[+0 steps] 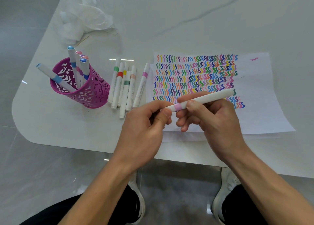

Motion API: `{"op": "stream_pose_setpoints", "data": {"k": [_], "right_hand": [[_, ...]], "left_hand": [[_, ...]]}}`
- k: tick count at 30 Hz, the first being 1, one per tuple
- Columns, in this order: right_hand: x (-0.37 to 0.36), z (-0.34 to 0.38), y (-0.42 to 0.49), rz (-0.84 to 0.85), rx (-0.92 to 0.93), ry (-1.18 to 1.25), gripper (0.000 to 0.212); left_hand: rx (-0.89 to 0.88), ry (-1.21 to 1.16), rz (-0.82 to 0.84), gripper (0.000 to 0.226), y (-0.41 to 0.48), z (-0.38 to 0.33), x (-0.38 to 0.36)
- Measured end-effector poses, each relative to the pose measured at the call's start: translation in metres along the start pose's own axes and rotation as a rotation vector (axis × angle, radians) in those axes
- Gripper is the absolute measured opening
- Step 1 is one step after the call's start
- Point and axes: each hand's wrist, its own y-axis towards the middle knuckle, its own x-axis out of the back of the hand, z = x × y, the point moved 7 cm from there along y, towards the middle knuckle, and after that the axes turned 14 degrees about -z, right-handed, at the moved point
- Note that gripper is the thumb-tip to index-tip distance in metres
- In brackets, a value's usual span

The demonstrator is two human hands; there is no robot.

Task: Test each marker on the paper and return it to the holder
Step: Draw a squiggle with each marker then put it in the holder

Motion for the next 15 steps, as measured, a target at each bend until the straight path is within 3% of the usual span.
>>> {"op": "stream_pose_setpoints", "data": {"k": [4, 15], "right_hand": [[-0.002, 0.004, 0.005, 0.018, -0.002, 0.019, 0.016], [0.012, 0.01, 0.014, -0.08, 0.142, -0.221, 0.017]], "left_hand": [[-0.06, -0.026, -0.073, 0.013, 0.008, -0.014, 0.014], [-0.231, -0.082, -0.577, 0.006, 0.015, -0.031, 0.093]]}}
